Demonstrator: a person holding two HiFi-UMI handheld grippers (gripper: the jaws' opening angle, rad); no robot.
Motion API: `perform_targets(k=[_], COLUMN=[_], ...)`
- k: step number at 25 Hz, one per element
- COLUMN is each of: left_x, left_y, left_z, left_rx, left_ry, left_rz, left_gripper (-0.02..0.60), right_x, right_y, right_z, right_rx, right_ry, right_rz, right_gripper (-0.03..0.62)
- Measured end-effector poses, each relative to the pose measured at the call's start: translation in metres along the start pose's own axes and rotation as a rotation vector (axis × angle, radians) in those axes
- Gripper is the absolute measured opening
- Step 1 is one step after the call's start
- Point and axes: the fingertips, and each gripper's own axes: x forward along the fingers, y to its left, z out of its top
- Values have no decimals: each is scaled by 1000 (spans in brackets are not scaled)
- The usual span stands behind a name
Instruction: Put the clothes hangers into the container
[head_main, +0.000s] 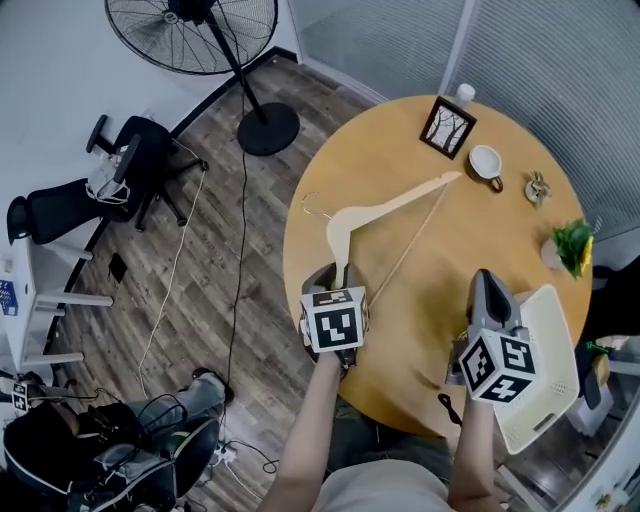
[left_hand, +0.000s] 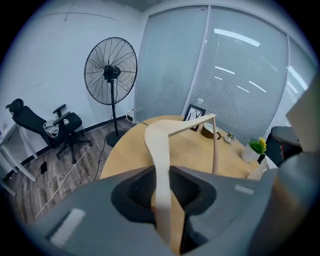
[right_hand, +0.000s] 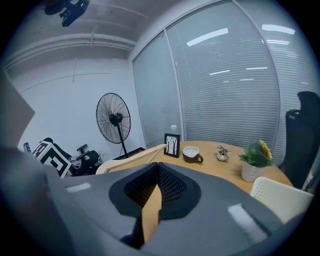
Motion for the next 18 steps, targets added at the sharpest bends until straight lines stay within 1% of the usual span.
perform_targets(k=[7, 12, 18], left_x=[-23, -37, -56], left_y=[-27, -49, -79], left_z=[36, 56, 73], left_rx=[53, 68, 132], left_ry=[-74, -117, -165], left_rz=[-48, -98, -143], left_gripper=[94, 94, 94], right_x=[-15, -27, -44], right_y=[-3, -7, -17], right_z=[13, 20, 27], right_rx=[6, 18, 35], right_ry=[-35, -63, -92], right_rz=[-13, -24, -44], right_gripper=[25, 26, 25])
